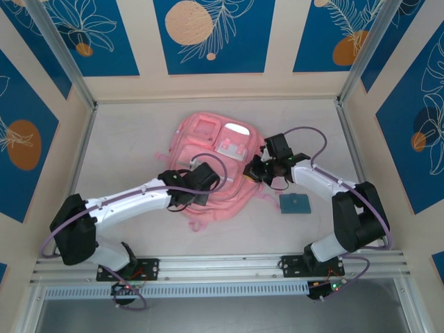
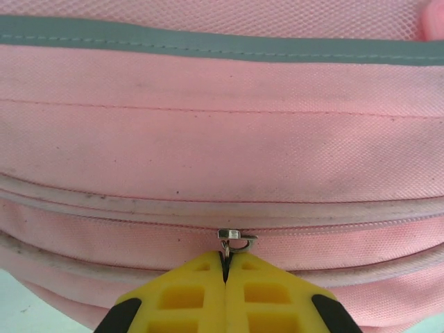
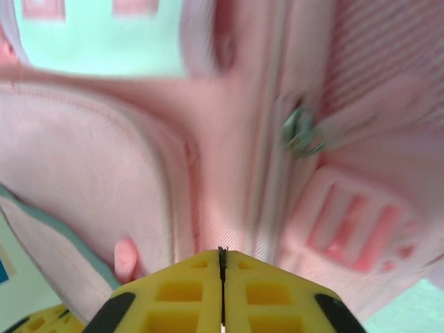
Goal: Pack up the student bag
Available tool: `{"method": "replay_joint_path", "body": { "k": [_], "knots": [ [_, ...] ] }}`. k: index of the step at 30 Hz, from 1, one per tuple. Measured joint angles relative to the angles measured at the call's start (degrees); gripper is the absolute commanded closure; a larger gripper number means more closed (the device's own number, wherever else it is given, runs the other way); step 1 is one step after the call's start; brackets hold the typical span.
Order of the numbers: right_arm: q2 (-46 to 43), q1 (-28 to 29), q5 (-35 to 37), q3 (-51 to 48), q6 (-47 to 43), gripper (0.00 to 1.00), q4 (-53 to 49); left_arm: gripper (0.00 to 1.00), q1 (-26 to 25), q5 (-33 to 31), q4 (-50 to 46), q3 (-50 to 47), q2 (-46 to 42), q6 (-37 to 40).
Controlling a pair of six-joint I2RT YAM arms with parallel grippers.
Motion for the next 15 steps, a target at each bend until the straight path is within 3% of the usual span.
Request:
{"method": "replay_joint_path", "body": {
  "k": [2,5,9,15],
  "knots": [
    [-0.37,-0.55,0.11,0.00,-0.33,0.60,0.00,1.00,0.15,1.33,1.03,-0.44,-0.96,1.46],
    [-2.97,-0.55,0.50,-0.17,-0.37,0.45,-0.22,1.00,0.13,3.45,3.08,-0.42,-1.25,3.13],
    [-8.52,-0.59,1.68,-0.59,0.07,0.40,-1.31,1.00,-0.15,6.23,4.72,0.15,-1.07,4.70],
    [-13.53,-1.42,1.88,-3.10,2.51,0.42,-3.67,1.00,-2.82,10.84,8.33,3.91,2.32,4.94]
  ]
}}
